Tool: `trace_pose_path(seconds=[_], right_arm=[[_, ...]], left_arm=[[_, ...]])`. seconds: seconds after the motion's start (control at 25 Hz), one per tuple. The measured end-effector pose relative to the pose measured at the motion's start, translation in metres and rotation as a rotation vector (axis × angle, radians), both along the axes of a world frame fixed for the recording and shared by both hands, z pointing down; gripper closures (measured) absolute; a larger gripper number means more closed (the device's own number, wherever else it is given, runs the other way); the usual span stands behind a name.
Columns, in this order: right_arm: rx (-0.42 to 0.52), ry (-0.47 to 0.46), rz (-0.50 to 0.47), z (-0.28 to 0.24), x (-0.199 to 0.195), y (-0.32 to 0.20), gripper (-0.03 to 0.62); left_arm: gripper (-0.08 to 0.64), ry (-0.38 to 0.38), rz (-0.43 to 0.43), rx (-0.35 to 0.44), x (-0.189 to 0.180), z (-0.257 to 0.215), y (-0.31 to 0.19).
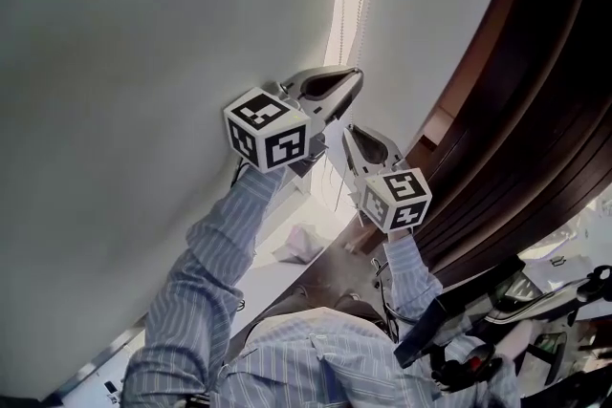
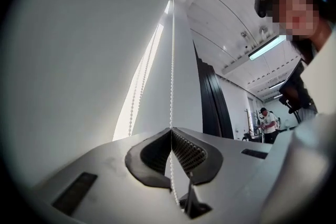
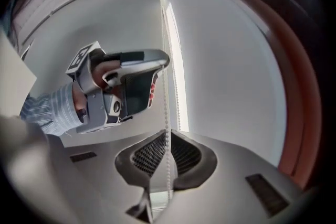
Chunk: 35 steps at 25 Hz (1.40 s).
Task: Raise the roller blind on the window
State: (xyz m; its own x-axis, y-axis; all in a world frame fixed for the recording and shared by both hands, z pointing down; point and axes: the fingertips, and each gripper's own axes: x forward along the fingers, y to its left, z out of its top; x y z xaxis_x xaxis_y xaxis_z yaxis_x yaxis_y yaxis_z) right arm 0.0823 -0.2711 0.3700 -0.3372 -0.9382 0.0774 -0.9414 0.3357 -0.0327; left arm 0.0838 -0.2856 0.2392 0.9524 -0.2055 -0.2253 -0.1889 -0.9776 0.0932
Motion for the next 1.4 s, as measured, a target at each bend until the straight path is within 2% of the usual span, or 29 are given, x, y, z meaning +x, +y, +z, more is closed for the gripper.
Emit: trace_pose_path(seconds=[0.08, 0.16, 0.28, 0.4, 0.52, 0.6, 0.76, 0.84, 0.96, 1.08, 1.16, 1.24, 1.32, 1.4], right_arm=[[0.052, 0.078, 0.02, -0.016, 0.004, 0.019, 0.554], [0.084, 0.132, -0.034, -0.037, 0.0, 0.041, 0.508], [0.183, 0.162, -0.118, -0.085, -0.008, 0.056, 0.503], [0.25, 0.115, -0.193, -0.144, -0.018, 0.033, 0.505], [0.21, 0.032, -0.259, -0.183, -0.029, 0.002, 0.505], [0.201, 0.018, -0.256, -0.197, -0.032, -0.009, 0.505], [0.203, 0.048, -0.276, -0.208, -0.04, -0.018, 0.521], [0.197, 0.015, -0.316, -0.21, -0.048, -0.015, 0.576], [0.21, -0.055, -0.326, -0.208, -0.049, -0.011, 0.584], [0.238, -0.123, -0.332, -0.206, -0.046, -0.008, 0.586], [0.268, -0.086, -0.313, -0.204, -0.049, -0.009, 0.586], [0.302, 0.012, -0.253, -0.202, -0.052, -0.01, 0.586], [0.309, 0.092, -0.202, -0.195, -0.055, -0.011, 0.586], [0.273, 0.125, -0.185, -0.179, -0.056, -0.015, 0.586]], left_arm=[[0.552, 0.022, -0.026, -0.026, -0.008, 0.005, -0.004], [0.552, 0.041, -0.039, -0.054, -0.017, 0.006, -0.009], [0.554, 0.039, -0.065, -0.047, -0.026, 0.007, -0.013], [0.555, 0.028, -0.055, -0.032, -0.024, 0.006, -0.009], [0.555, 0.024, -0.058, -0.026, -0.023, 0.006, -0.001], [0.555, 0.035, -0.054, -0.043, -0.025, 0.007, 0.003], [0.555, 0.045, -0.058, -0.062, -0.031, 0.007, 0.005], [0.555, 0.043, -0.066, -0.062, -0.034, 0.007, 0.006], [0.555, 0.047, -0.075, -0.057, -0.039, 0.01, 0.009], [0.555, 0.082, -0.066, -0.061, -0.044, 0.013, 0.012], [0.555, 0.123, -0.059, -0.086, -0.046, 0.014, 0.013], [0.555, 0.152, -0.062, -0.105, -0.047, 0.016, 0.013], [0.555, 0.148, -0.071, -0.112, -0.046, 0.022, 0.011], [0.555, 0.114, -0.078, -0.133, -0.045, 0.037, 0.008]])
